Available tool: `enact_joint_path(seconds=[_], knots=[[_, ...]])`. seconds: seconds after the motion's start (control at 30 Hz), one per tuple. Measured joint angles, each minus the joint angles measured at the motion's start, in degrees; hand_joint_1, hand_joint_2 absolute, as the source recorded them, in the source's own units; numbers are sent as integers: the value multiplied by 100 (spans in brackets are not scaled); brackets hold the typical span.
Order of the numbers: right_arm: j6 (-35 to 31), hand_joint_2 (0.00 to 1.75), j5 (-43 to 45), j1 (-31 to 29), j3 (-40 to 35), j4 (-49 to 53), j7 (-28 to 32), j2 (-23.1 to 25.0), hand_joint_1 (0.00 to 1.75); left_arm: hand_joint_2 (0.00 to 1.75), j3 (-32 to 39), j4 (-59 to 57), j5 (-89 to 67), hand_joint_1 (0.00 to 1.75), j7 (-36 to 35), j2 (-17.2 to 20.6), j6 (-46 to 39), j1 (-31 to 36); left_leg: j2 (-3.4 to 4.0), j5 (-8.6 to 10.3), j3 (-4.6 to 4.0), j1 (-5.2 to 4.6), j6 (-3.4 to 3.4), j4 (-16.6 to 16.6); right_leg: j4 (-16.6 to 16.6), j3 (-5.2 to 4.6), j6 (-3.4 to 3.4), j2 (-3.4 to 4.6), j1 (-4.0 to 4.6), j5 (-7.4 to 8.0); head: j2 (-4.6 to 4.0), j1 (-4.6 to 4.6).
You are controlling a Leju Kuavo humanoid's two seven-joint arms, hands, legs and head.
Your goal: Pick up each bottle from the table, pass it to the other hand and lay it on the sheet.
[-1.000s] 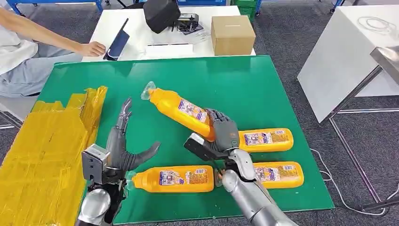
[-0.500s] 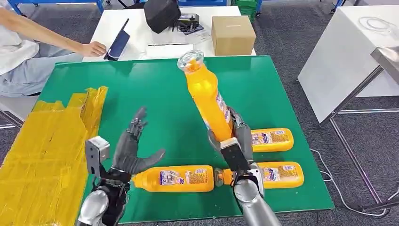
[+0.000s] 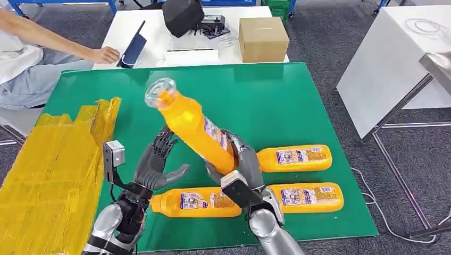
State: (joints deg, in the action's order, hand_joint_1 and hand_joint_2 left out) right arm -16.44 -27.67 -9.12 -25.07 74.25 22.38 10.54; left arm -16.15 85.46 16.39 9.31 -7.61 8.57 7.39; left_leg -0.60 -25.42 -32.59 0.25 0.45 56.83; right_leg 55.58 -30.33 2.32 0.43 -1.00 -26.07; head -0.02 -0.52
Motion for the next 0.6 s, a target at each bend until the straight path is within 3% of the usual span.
enact_joint_path(seconds=[0.6], knots=[[-55,175,-299,-203,-467,-644,-52,2,175,175,-39,-4,286,0,9,50,37,34,0,1,0,0,0,0,0,0,0,0,1,0,0,0]])
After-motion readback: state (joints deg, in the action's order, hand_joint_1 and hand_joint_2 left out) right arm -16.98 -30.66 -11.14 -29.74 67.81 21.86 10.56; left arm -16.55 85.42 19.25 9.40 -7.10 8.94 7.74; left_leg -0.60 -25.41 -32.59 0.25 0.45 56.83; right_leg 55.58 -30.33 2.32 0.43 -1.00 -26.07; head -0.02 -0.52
